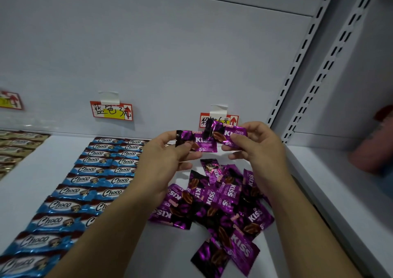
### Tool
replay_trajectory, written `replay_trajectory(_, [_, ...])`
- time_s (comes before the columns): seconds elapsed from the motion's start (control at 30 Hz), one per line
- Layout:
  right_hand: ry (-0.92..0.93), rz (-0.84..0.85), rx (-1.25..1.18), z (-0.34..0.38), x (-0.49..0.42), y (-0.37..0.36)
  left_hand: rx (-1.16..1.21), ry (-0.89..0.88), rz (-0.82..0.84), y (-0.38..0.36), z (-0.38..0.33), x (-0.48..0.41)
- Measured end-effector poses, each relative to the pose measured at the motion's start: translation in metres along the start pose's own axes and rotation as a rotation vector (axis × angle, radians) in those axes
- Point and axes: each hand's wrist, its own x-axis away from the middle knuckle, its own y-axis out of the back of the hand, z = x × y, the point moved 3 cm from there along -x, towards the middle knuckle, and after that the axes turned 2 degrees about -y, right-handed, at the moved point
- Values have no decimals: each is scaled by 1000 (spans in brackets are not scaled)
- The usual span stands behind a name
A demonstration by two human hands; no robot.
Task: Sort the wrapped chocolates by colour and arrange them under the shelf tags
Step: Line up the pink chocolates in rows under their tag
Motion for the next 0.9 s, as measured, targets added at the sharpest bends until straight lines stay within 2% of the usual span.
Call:
replay_trajectory(0.17, [-44,-124,325,-17,-12,14,-516,-219,-106,3,5,-2])
replay_trajectory(0.27, [-59,-107,514,-31,-18,16,-703,-254,-107,3,5,-3])
replay_trajectory(0.47, [-19,-100,669,-40,-24,18,-730,-176,-169,0,10,-8])
replay_trajectory(0.63, [11,-68,808,-43,-28,15,-843,-240,-219,-6,11,-10])
replay_trajectory(0.83, [-41,-73,889,-44,-30,19,-960,-297,-245,-17,5,-5])
replay_trajectory(0.9, [-23,-72,992,-37,-30,23,-980,-320,-253,-25,-3,-11])
